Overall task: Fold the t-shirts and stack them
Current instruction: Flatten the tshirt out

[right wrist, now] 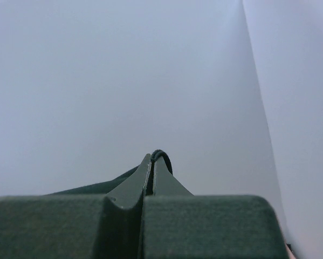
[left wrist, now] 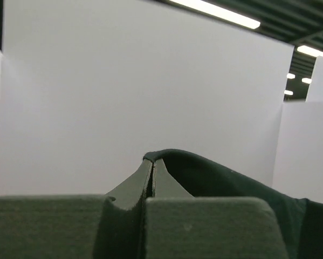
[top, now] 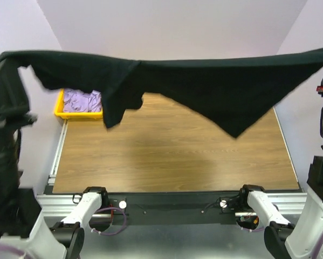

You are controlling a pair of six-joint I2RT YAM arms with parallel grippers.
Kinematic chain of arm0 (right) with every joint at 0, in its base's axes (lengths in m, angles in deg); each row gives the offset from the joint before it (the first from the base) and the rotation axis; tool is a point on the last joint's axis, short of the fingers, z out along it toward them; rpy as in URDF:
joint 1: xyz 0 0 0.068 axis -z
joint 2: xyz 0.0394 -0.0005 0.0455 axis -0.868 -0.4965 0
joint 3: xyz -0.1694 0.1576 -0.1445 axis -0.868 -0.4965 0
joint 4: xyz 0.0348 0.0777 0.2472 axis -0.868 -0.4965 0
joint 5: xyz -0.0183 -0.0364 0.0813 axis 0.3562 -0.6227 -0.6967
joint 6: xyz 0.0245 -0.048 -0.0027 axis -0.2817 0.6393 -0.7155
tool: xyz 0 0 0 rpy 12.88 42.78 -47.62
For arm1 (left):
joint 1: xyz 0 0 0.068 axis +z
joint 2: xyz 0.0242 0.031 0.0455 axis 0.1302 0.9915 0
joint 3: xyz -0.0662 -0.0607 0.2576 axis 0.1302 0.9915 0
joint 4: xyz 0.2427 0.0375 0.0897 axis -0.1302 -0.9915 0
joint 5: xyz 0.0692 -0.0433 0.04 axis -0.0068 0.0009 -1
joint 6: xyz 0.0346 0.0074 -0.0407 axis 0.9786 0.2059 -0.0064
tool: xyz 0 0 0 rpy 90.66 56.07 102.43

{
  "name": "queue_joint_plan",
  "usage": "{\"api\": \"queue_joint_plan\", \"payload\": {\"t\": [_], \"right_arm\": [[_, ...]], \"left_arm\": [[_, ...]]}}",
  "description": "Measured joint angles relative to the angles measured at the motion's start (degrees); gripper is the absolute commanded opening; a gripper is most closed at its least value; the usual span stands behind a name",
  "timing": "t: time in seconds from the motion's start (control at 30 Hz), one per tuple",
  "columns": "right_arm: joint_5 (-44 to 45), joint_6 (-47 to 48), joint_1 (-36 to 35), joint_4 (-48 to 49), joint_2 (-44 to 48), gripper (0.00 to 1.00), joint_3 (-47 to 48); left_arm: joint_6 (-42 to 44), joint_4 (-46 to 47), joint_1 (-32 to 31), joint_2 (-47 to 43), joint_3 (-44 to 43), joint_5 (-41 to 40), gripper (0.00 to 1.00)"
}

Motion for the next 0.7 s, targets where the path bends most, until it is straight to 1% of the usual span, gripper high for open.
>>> {"api": "queue_joint_plan", "payload": {"t": [0.1,0.2,0.27,0.33,0.43,0.5,0.53,0.63,0.7], "right_arm": [[0.26,1.20,0.00,-0.04,1.11,0.01,-0.02],[0.22,2.03,0.00,-0.87,0.72,0.01,-1.09],[0.13,2.10,0.00,-1.20,-0.09,0.01,-2.08],[-0.02,2.10,0.00,-1.31,-1.09,0.01,-3.43],[-0.46,2.08,0.00,-1.36,-3.19,0.01,-6.64],[-1.51,2.05,0.00,-1.33,-5.53,0.01,-9.79],[-1.99,2.05,0.00,-1.05,-6.93,0.01,-11.45],[-3.87,1.60,0.00,0.17,-13.46,0.01,-18.21],[-4.37,0.92,0.00,1.46,-18.16,0.01,-22.32]], "left_arm": [[1.88,0.55,0.00,-1.38,-2.62,-0.39,0.00],[3.06,0.81,-0.02,-1.38,-2.91,-0.37,0.00],[3.63,0.61,-0.02,-1.11,-1.42,-0.28,0.00],[4.15,1.07,-0.09,-0.24,2.01,0.28,0.00],[4.44,2.99,-0.13,2.01,10.08,1.42,0.00],[4.66,5.57,-0.13,4.66,18.40,2.29,0.00],[4.68,6.21,-0.13,6.12,20.96,2.49,0.00],[4.74,10.62,-0.11,13.99,32.30,4.13,0.00],[4.68,13.16,-0.11,21.00,37.83,5.60,0.00]]}}
